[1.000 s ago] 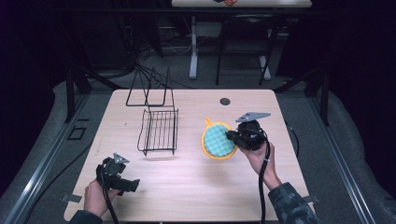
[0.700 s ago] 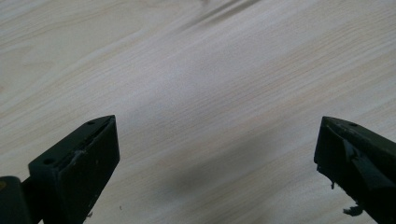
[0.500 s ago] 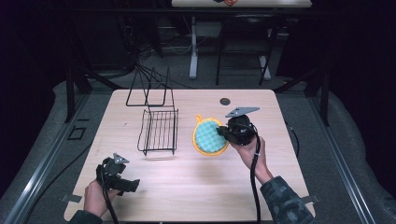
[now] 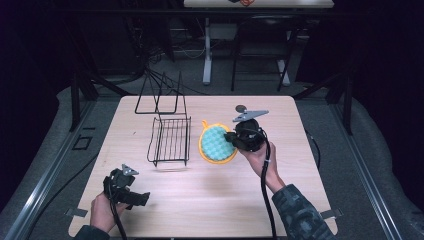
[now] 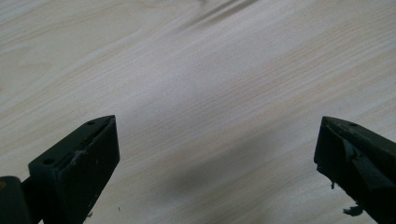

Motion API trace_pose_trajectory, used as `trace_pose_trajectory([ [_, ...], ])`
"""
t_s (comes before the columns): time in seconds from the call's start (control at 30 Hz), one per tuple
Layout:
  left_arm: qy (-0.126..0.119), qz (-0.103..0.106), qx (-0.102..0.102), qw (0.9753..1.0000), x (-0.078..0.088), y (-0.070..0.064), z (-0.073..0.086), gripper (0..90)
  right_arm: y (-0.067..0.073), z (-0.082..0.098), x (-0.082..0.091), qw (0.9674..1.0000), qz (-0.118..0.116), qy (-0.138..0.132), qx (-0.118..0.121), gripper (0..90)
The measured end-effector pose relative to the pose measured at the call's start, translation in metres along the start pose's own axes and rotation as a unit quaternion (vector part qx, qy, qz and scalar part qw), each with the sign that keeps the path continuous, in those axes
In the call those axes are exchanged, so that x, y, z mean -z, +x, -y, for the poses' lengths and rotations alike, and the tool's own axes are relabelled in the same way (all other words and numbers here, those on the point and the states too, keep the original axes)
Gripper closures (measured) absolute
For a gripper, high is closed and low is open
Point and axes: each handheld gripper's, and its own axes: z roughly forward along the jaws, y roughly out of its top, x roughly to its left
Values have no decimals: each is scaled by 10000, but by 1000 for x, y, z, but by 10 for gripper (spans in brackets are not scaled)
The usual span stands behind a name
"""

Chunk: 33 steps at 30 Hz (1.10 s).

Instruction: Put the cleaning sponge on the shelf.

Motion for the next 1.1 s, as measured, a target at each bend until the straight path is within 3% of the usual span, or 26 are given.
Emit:
trace_pose_trajectory([
  [0.37, 5, 6, -24, 10000, 0, 0, 0, 3, 9, -15, -7, 9999, -88, -64, 120, 872],
  [0.7, 4, -20, -60, 10000, 0, -2, -1, 3, 25, -35, -19, 9993, -223, -166, 264, 872],
  [1.1, 24, -32, -49, 10000, 0, -2, -1, 3, 42, -50, -46, 9985, -443, -159, 288, 872],
])
